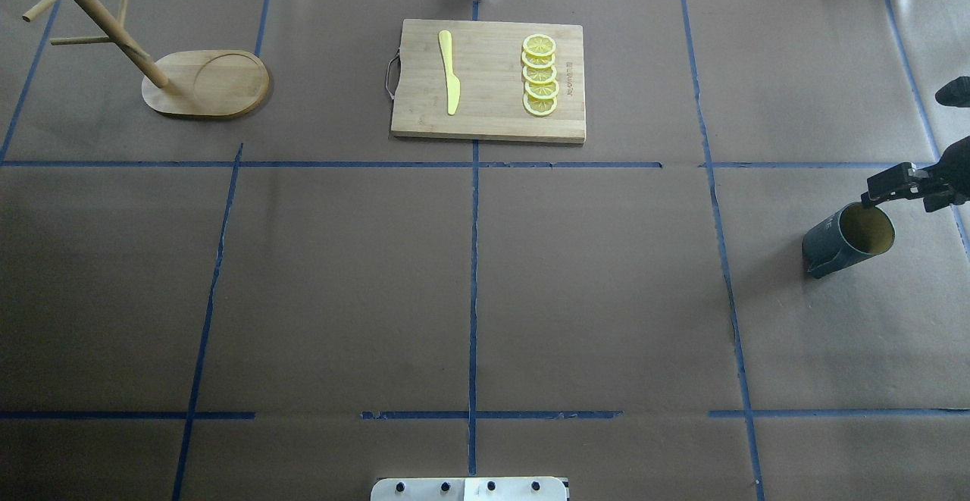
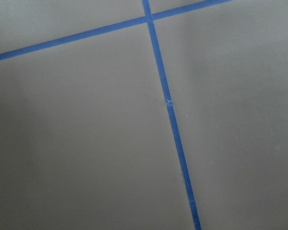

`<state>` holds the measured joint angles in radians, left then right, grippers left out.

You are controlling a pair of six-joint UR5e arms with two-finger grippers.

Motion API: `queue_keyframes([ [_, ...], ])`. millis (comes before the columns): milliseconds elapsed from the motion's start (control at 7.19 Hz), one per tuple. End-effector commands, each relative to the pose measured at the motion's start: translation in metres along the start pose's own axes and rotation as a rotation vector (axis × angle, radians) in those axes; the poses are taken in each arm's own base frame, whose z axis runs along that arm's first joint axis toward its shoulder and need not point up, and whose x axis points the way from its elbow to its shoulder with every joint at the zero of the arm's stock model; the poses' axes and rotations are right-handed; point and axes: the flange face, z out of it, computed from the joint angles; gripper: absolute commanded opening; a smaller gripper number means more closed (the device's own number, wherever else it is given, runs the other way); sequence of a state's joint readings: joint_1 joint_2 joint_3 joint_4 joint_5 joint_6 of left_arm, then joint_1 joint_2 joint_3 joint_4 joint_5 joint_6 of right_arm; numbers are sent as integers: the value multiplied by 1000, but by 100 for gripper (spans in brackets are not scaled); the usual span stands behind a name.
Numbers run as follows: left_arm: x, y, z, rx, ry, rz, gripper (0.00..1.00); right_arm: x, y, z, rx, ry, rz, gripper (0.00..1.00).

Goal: Hang cup on storage rack
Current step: 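Close the right gripper on the blue-green mug's rim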

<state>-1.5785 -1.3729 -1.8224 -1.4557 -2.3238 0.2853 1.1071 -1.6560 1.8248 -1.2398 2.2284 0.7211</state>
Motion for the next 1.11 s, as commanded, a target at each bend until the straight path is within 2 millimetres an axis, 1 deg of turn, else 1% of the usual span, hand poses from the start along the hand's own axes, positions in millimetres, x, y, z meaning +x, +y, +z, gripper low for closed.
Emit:
queue_keyframes([
  [0, 0, 0, 0, -1, 0, 3, 100, 5, 15, 19, -42, 21, -6, 88],
  [139, 1, 0, 1, -2, 1, 4, 100, 2, 21, 34, -64, 43, -22, 86],
  [278, 1, -1, 0, -1, 0, 5, 100, 1, 23, 44, -63, 69, -34, 84],
  [417, 2, -2, 0, 2, -1, 8, 100, 3, 24, 46, -66, 75, -38, 78],
  [556, 2, -1, 0, 2, -1, 8, 100, 9, 27, 50, -77, 82, -33, 65],
  [695, 2, -1, 0, 2, -1, 8, 100, 4, 29, 53, -84, 80, -45, 49],
  [834, 2, -1, -1, 3, -1, 9, 100, 2, 32, 59, -95, 85, -49, 39],
  [973, 2, -1, -1, 3, -1, 9, 100, 1, 32, 60, -97, 83, -52, 38],
])
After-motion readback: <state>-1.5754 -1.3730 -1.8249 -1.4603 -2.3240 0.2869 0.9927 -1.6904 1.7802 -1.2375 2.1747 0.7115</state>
